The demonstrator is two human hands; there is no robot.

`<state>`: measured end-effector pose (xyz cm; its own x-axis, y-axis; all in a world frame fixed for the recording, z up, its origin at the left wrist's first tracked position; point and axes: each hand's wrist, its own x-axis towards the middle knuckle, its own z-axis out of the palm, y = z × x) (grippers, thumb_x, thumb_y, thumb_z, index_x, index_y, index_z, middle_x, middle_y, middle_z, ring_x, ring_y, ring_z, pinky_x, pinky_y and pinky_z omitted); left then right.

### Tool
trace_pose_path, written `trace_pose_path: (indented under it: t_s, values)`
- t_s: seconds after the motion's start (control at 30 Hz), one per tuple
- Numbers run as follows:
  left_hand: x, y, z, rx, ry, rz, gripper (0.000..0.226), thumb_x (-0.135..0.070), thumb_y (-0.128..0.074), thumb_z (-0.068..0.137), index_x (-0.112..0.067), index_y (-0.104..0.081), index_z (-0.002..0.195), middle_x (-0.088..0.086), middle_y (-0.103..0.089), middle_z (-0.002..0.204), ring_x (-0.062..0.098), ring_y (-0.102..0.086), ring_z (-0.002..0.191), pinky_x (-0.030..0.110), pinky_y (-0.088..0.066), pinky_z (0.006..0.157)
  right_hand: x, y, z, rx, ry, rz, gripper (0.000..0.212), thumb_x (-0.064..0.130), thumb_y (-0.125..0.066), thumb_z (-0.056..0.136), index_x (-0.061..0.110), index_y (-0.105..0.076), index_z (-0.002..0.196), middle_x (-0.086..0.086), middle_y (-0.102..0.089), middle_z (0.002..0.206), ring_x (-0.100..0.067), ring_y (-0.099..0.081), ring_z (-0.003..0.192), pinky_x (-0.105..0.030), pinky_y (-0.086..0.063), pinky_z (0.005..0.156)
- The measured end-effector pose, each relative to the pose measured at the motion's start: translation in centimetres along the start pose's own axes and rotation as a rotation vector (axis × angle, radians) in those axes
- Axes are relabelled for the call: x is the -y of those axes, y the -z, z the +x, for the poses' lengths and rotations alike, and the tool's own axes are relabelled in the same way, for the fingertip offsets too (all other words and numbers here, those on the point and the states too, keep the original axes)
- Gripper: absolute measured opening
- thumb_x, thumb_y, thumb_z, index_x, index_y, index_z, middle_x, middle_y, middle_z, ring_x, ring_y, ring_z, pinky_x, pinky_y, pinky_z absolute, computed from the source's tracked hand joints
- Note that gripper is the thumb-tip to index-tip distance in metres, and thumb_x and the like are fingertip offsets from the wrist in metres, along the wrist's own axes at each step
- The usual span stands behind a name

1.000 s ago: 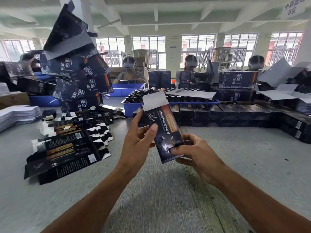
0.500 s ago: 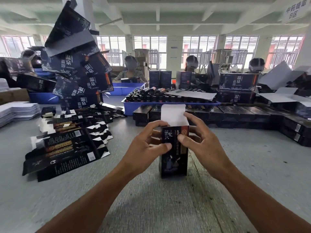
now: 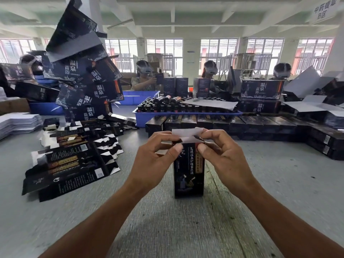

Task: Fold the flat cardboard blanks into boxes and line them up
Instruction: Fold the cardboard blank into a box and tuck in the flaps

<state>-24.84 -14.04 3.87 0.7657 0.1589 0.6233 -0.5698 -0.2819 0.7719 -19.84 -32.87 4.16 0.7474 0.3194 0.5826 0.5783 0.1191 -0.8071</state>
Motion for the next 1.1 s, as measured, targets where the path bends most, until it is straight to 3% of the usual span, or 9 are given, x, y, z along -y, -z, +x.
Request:
trace_pose_path:
  t_s: [0.17,0.27,0.33,0.47,0.63,0.73,0.87,0.97,1.1]
  values:
    - [-0.1,-0.1,-0.2,0.01,-0.019,0.065,0.018,-0.042,-0.072,0.082,-0.049,-0.069,0.099,-0.018,-0.066,0.118,0.005,-0.069,0.101,0.016,-0.052,0.074,0.3,0.3,0.0,-0.051,0.011,0.007,0.033,0.026,-0.068,0.094,0.039,-0.059,0.122,0.021,-0.069,0.118,0.0,-0.067,0.106,-0.012,-0.054,0.08]
    - [-0.2,-0.3,-0.3,0.021,-0.037,0.082,0.019,-0.043,-0.072,0.082,-0.052,-0.067,0.099,-0.023,-0.064,0.119,0.003,-0.067,0.103,0.015,-0.052,0.073,0.6,0.2,0.0,-0.113,0.035,0.002,0.023,0.04,-0.064,0.091,0.034,-0.071,0.112,0.011,-0.073,0.108,-0.005,-0.069,0.103,-0.016,-0.053,0.083]
    - [-0.1,-0.3,-0.4,0.014,-0.024,0.078,0.019,-0.043,-0.073,0.083,-0.049,-0.067,0.1,-0.02,-0.066,0.118,0.005,-0.068,0.104,0.022,-0.057,0.072,0.6,0.1,0.1,-0.128,0.039,0.008,0.014,0.029,-0.065,0.095,0.029,-0.073,0.105,0.008,-0.074,0.102,-0.008,-0.07,0.098,-0.017,-0.054,0.081]
    - [0.2,-0.3,-0.4,-0.015,0.034,0.027,0.023,-0.032,-0.078,0.086,-0.045,-0.063,0.099,-0.011,-0.072,0.106,0.01,-0.07,0.099,0.046,-0.06,0.078,0.4,0.2,0.1,-0.112,0.037,0.0,0.017,0.007,-0.063,0.096,0.018,-0.073,0.105,0.004,-0.074,0.104,-0.011,-0.071,0.097,-0.023,-0.057,0.083]
    - [-0.1,-0.5,-0.4,-0.018,0.01,-0.028,0.012,-0.038,-0.072,0.088,-0.035,-0.062,0.095,-0.01,-0.071,0.11,0.012,-0.071,0.097,0.028,-0.057,0.064,0.4,0.1,0.1,-0.114,0.048,0.019,0.019,0.003,-0.063,0.094,0.018,-0.073,0.1,0.006,-0.075,0.105,-0.007,-0.071,0.095,-0.02,-0.056,0.079]
    - [0.0,-0.6,-0.5,-0.042,-0.019,-0.023,0.013,-0.036,-0.067,0.092,-0.037,-0.061,0.103,-0.012,-0.069,0.11,0.012,-0.071,0.095,0.028,-0.058,0.062,0.4,0.1,0.1,-0.105,0.057,0.013,0.018,0.002,-0.063,0.095,0.015,-0.073,0.102,0.006,-0.075,0.105,-0.006,-0.071,0.096,-0.016,-0.054,0.077]
    - [0.1,-0.5,-0.6,-0.007,-0.111,0.144,0.033,-0.036,-0.06,0.099,-0.041,-0.058,0.132,-0.016,-0.064,0.116,0.012,-0.068,0.104,0.035,-0.061,0.075,0.1,0.2,-0.1,-0.099,0.074,-0.049,0.013,0.012,-0.065,0.096,0.019,-0.073,0.101,0.009,-0.074,0.107,-0.006,-0.07,0.098,-0.016,-0.055,0.078]
    - [0.9,-0.4,-0.7,0.01,-0.222,0.283,0.028,-0.028,-0.06,0.099,-0.022,-0.068,0.126,-0.01,-0.062,0.123,0.011,-0.064,0.11,0.038,-0.061,0.081,-0.4,0.4,0.0,-0.096,0.07,-0.127,0.012,0.017,-0.066,0.096,0.023,-0.073,0.103,0.014,-0.073,0.113,-0.006,-0.069,0.103,-0.021,-0.057,0.084]
    - [1.3,-0.4,-0.7,-0.006,-0.108,0.201,0.025,-0.029,-0.062,0.098,-0.029,-0.069,0.122,-0.016,-0.065,0.117,0.012,-0.065,0.109,0.039,-0.061,0.081,-0.8,0.5,0.1,-0.086,0.072,-0.188,0.013,0.019,-0.067,0.095,0.025,-0.073,0.106,0.018,-0.071,0.117,-0.004,-0.069,0.104,-0.02,-0.056,0.085]
